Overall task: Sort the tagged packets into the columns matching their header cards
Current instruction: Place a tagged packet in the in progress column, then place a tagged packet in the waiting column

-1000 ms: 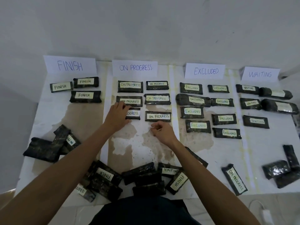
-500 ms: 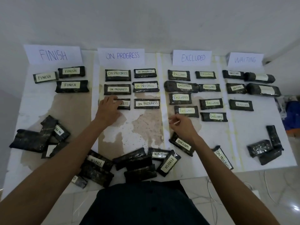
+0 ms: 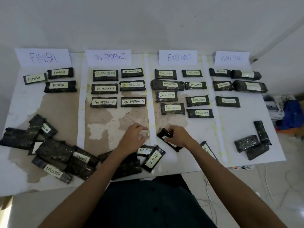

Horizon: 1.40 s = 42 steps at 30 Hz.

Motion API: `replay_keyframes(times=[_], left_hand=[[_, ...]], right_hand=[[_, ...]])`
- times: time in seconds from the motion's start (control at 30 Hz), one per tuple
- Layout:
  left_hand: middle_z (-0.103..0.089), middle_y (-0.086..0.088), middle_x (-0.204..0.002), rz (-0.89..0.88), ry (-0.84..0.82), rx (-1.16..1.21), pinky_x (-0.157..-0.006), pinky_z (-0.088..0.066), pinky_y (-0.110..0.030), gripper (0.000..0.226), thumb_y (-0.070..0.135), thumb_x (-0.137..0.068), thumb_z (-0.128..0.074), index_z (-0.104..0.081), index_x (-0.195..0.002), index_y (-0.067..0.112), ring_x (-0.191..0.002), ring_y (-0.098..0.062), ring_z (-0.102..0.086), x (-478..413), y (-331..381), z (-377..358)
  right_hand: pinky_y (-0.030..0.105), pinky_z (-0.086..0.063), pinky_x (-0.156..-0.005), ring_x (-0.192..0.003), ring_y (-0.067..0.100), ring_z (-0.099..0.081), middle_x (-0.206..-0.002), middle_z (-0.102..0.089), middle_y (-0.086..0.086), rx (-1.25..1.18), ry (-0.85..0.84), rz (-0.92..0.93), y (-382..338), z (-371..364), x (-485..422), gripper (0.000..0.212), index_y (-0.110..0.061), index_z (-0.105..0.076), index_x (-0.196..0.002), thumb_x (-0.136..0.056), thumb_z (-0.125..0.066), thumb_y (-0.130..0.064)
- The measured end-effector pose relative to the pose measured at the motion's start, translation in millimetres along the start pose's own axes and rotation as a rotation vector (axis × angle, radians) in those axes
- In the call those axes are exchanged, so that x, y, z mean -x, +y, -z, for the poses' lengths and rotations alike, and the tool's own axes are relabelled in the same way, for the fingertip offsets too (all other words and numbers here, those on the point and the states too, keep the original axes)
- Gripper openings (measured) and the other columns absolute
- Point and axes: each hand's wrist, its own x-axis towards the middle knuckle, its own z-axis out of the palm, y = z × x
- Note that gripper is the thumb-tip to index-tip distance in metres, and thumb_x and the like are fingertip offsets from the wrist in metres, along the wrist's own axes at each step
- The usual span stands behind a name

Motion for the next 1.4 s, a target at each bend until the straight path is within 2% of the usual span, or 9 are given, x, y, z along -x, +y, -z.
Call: replay_keyframes(times=[0.23,0.33,0.43,0.53,0.67,0.9,1.07,1.27,1.4], left_hand=[[-0.058,0.002,-0.116,0.252,-0.111,0.353,-0.077,-0.046,-0.026,0.030,0.022,-0.089,-0.058,-0.054,-0.119,0.022,-0.095,-0.014,-0.057,-12,74,-45],[-0.062,-0.002,-0.109,0.298,-0.062,0.421,-0.070,-0.055,-0.030,0.022,0.014,-0.089,-0.057,-0.057,-0.110,0.022,-0.090,-0.019,-0.063,-23,98,-64],[-0.061,-0.004,-0.105,0.291,-0.033,0.394,-0.066,-0.053,-0.029,0.026,0.007,-0.090,-0.054,-0.059,-0.113,0.019,-0.086,-0.020,-0.060,-36,119,-76],[-0.062,-0.006,-0.112,0.221,-0.037,0.274,-0.068,-0.049,-0.027,0.030,0.008,-0.091,-0.052,-0.058,-0.119,0.015,-0.087,-0.018,-0.056,-52,137,-90],[-0.061,-0.006,-0.116,0.157,-0.064,0.213,-0.076,-0.045,-0.025,0.029,0.011,-0.093,-0.049,-0.058,-0.121,0.014,-0.095,-0.016,-0.056,-79,166,-112],[-0.060,-0.008,-0.121,0.126,-0.075,0.261,-0.087,-0.046,-0.029,0.032,0.014,-0.093,-0.050,-0.054,-0.125,0.012,-0.102,-0.018,-0.056,-133,223,-161],[-0.058,-0.004,-0.117,0.088,-0.081,0.243,-0.077,-0.041,-0.025,0.038,0.021,-0.093,-0.052,-0.048,-0.131,0.018,-0.095,-0.014,-0.054,-170,258,-193],[-0.051,-0.010,-0.130,-0.068,-0.077,-0.024,-0.101,-0.036,-0.033,0.040,0.015,-0.090,-0.053,-0.049,-0.130,0.012,-0.121,-0.027,-0.044,-217,275,-229],[-0.050,-0.012,-0.133,-0.177,-0.068,-0.305,-0.100,-0.039,-0.043,0.043,0.013,-0.087,-0.052,-0.049,-0.130,0.011,-0.122,-0.033,-0.042,-248,278,-250]], right_hand=[[0.026,-0.058,-0.062,-0.078,0.021,-0.068,-0.096,-0.066,0.017,-0.876,0.114,-0.140,25,42,20,0.036,0.000,-0.057,-0.102,-0.075,-0.078,-0.012],[0.028,-0.059,-0.067,-0.077,0.019,-0.069,-0.094,-0.067,0.014,-0.967,0.096,-0.127,43,51,31,0.034,-0.003,-0.056,-0.101,-0.075,-0.077,-0.011],[0.032,-0.054,-0.084,-0.095,0.014,-0.061,-0.109,-0.058,0.001,-0.719,0.216,-0.068,67,64,36,0.060,-0.016,-0.048,-0.120,-0.070,-0.081,-0.024],[0.034,-0.040,-0.099,-0.117,0.017,-0.043,-0.129,-0.042,-0.001,-0.190,0.357,0.265,96,90,42,0.079,-0.025,-0.041,-0.133,-0.065,-0.081,-0.032],[0.041,-0.041,-0.089,-0.111,0.028,-0.047,-0.122,-0.054,0.004,0.406,0.328,0.540,133,121,43,0.067,-0.020,-0.054,-0.125,-0.063,-0.079,-0.025],[0.043,-0.048,-0.074,-0.091,0.034,-0.056,-0.112,-0.060,0.014,0.489,0.309,0.445,204,168,35,0.061,-0.009,-0.056,-0.123,-0.067,-0.076,-0.020],[0.043,-0.045,-0.084,-0.103,0.035,-0.053,-0.122,-0.056,0.017,0.509,0.378,0.266,265,222,23,0.058,-0.008,-0.053,-0.127,-0.074,-0.073,-0.018],[0.045,-0.045,-0.084,-0.104,0.033,-0.052,-0.119,-0.054,0.013,0.533,0.367,0.077,324,275,-17,0.050,-0.012,-0.052,-0.125,-0.078,-0.065,-0.014],[0.046,-0.042,-0.087,-0.108,0.034,-0.050,-0.122,-0.053,0.013,0.517,0.345,0.059,347,291,-50,0.047,-0.013,-0.052,-0.126,-0.080,-0.063,-0.011]])
